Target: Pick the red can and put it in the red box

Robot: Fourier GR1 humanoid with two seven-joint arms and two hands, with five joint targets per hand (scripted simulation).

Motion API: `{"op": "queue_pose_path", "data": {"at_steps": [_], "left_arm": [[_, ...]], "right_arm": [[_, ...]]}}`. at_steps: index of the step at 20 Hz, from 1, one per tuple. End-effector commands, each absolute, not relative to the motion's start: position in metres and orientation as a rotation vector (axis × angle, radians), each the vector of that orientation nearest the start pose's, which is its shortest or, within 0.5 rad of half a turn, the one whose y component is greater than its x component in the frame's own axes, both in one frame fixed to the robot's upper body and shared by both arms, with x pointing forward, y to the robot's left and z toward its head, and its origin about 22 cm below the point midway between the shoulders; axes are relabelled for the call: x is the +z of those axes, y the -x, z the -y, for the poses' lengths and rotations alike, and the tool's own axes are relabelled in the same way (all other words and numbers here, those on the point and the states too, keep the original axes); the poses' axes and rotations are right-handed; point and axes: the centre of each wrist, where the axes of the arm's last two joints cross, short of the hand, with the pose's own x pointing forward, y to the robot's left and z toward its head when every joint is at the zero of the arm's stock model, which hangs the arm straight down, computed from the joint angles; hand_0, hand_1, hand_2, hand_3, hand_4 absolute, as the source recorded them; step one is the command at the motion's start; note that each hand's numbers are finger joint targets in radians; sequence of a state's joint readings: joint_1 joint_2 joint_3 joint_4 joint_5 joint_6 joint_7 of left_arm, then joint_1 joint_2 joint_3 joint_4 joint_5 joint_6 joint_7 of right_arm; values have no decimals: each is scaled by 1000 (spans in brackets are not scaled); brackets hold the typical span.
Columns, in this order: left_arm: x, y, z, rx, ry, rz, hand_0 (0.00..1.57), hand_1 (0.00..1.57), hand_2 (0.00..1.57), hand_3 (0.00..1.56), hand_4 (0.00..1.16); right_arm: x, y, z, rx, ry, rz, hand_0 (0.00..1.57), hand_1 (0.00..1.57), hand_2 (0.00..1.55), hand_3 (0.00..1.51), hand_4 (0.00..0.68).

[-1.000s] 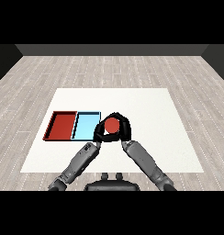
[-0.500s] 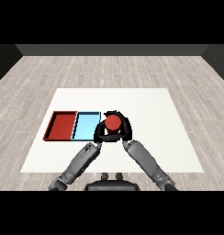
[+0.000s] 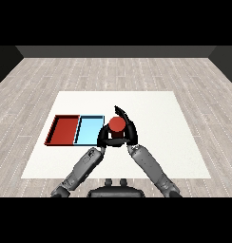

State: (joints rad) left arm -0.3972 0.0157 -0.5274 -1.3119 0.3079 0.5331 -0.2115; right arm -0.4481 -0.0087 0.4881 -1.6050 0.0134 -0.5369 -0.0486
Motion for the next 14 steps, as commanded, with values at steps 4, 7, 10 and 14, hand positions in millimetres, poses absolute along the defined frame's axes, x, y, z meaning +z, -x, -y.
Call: {"op": "queue_pose_path", "data": {"at_steps": [4,7,10,14], "left_arm": [[26,-281,-72,-11,206,1796,1571,1571,1571,1497,1139],[12,-290,-84,-10,225,1795,1571,1571,1571,1489,1137],[21,-277,-61,-29,199,1803,1571,1571,1571,1483,1136],[40,-284,-87,-35,159,1806,1571,1571,1571,1477,1136]], "right_arm": [[106,-268,69,58,-72,2055,0,0,0,0,0],[107,-269,90,83,-76,2047,0,0,0,0,0],[124,-278,89,18,-92,2096,0,0,0,0,0],[124,-278,130,-35,-97,2110,0,0,0,0,0]]}}
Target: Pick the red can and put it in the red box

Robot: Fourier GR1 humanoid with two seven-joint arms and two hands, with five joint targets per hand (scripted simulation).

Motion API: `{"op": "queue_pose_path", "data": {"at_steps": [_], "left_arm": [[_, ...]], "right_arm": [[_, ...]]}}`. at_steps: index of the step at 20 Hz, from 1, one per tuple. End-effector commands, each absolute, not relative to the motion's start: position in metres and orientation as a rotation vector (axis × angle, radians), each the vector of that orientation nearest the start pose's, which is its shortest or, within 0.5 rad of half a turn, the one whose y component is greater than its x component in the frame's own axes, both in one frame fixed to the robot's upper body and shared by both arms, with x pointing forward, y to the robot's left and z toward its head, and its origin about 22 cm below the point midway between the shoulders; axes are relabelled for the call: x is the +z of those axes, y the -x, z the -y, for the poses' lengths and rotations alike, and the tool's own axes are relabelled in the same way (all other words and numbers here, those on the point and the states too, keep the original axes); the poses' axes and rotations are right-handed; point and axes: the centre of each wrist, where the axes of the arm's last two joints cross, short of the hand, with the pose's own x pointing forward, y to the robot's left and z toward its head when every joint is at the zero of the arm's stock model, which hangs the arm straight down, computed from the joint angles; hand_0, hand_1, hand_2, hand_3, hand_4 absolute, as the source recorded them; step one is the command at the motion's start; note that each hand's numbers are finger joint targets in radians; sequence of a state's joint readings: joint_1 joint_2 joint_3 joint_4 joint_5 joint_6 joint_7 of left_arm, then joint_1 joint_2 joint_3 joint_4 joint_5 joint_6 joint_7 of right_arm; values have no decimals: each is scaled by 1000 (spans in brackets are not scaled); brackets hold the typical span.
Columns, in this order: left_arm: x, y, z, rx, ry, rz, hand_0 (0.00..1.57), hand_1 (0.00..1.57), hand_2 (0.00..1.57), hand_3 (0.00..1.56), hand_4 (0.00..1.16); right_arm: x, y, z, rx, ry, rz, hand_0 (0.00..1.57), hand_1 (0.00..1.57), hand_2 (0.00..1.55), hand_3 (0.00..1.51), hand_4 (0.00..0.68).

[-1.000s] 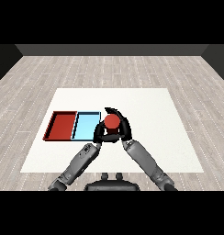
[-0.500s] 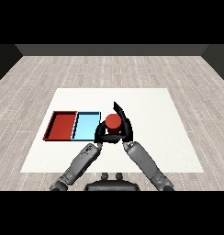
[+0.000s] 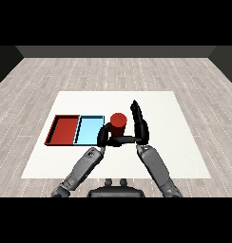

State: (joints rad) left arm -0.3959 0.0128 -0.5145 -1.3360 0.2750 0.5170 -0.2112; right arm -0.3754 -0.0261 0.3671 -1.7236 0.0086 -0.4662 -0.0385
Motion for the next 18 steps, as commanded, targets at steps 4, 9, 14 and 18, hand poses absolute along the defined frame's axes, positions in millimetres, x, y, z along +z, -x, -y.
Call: {"op": "queue_pose_path", "data": {"at_steps": [4,9,14,18], "left_arm": [[52,-279,-95,-4,138,1809,1571,1571,1571,1473,1138],[53,-308,-148,-14,28,1836,1571,1571,1571,1465,1146],[70,-313,-186,-20,-108,1799,1571,1571,1568,1462,1123],[46,-316,-255,-21,-301,1738,1571,1571,1571,1487,1127]], "right_arm": [[127,-252,169,-65,-105,2150,0,0,0,0,0],[122,-223,192,-80,-6,2158,0,0,0,0,0],[108,-219,234,-144,121,2094,0,0,0,0,0],[91,-220,247,-127,127,2074,0,0,0,0,0]]}}
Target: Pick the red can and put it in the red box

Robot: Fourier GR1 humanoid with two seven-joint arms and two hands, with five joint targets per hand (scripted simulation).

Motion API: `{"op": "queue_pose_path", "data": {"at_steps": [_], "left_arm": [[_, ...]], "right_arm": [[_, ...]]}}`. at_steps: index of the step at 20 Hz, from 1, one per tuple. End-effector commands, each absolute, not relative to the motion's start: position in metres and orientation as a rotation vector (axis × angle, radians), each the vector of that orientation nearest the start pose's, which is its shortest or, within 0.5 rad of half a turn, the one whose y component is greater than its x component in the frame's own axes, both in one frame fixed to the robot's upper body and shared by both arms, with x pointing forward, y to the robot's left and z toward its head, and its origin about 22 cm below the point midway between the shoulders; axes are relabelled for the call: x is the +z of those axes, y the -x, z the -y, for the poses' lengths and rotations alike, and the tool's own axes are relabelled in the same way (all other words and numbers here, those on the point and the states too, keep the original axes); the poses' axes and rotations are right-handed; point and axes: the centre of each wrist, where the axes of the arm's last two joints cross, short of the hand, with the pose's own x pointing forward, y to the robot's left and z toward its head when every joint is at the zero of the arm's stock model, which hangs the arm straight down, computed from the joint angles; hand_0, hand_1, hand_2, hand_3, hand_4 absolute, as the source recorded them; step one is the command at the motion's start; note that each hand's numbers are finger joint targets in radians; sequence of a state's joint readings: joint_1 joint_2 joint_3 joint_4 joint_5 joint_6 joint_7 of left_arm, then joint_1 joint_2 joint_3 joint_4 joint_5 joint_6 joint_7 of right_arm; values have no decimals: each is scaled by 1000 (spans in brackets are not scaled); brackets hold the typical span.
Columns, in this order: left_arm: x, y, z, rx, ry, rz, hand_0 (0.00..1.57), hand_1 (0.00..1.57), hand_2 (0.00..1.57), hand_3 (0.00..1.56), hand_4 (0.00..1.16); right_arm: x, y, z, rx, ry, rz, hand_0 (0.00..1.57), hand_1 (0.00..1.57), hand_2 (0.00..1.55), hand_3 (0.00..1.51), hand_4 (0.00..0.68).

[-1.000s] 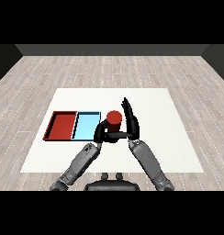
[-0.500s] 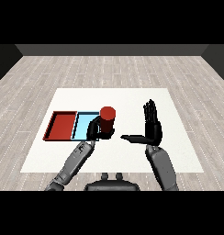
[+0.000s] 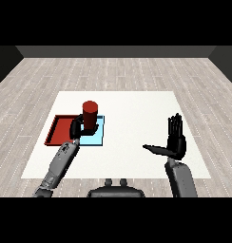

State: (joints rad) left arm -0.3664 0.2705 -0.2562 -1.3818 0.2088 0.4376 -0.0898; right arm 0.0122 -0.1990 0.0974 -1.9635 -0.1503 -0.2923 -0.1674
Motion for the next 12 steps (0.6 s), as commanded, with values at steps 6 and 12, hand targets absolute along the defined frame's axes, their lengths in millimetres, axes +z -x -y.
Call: {"op": "queue_pose_path", "data": {"at_steps": [6,12], "left_arm": [[53,-349,-321,-6,-576,1580,1571,1571,1568,1494,1136],[17,-339,-386,-20,-770,1420,1571,1571,1563,1489,1083]], "right_arm": [[73,-213,256,-142,161,2026,0,0,0,0,0],[66,-222,254,-131,99,2044,0,0,0,0,0]]}}
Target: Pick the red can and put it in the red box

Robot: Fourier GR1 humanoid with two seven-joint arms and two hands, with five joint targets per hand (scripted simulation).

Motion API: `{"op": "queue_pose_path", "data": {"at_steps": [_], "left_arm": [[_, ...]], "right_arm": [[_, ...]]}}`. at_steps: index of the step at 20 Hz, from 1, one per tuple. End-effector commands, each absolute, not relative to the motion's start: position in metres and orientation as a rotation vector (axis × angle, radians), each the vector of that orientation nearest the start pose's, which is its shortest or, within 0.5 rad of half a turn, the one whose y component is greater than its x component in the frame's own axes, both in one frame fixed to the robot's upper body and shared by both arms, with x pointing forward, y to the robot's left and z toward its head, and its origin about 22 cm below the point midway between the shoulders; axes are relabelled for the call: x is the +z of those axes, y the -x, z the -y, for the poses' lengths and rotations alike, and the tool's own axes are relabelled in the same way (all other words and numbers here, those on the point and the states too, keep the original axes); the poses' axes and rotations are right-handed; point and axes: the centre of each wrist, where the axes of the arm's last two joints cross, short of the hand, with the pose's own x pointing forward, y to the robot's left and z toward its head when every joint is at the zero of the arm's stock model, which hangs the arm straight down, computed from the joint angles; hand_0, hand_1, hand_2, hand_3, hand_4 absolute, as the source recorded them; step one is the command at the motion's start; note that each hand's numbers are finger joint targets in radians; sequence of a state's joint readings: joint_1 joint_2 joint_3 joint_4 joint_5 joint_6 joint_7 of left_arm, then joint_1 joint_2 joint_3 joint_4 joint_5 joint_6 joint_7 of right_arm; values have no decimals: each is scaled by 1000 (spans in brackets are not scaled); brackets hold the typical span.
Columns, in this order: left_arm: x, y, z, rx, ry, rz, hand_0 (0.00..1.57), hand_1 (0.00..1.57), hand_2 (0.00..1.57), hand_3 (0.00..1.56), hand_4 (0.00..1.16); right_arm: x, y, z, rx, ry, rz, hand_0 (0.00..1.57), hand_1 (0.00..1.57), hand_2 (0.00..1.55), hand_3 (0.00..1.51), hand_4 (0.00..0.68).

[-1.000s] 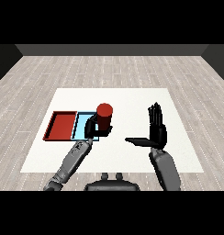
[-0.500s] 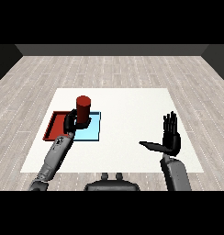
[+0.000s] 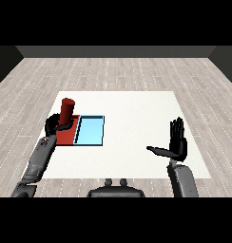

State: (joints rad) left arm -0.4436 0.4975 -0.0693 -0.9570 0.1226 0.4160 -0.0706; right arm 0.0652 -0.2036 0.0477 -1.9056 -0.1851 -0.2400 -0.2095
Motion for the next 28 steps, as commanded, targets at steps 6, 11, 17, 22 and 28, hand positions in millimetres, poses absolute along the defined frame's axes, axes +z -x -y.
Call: {"op": "queue_pose_path", "data": {"at_steps": [6,11,17,22,28], "left_arm": [[28,-376,-388,-39,-789,1234,1571,1571,1486,1402,1030],[-29,-358,-369,-105,-808,1111,1130,1130,1141,1309,906],[-47,-342,-377,-117,-719,1097,1356,1356,1328,1108,812],[-35,-350,-383,-354,-731,945,0,0,0,0,270],[-29,-349,-392,-201,-794,993,0,0,0,0,0]], "right_arm": [[70,-239,239,-77,134,2066,0,0,0,0,0],[39,-244,253,6,227,2016,0,0,0,0,0],[46,-252,250,-7,254,2033,0,0,0,0,0],[36,-264,260,-13,230,2047,0,0,0,0,0],[40,-249,251,-28,160,2055,0,0,0,0,0]]}}
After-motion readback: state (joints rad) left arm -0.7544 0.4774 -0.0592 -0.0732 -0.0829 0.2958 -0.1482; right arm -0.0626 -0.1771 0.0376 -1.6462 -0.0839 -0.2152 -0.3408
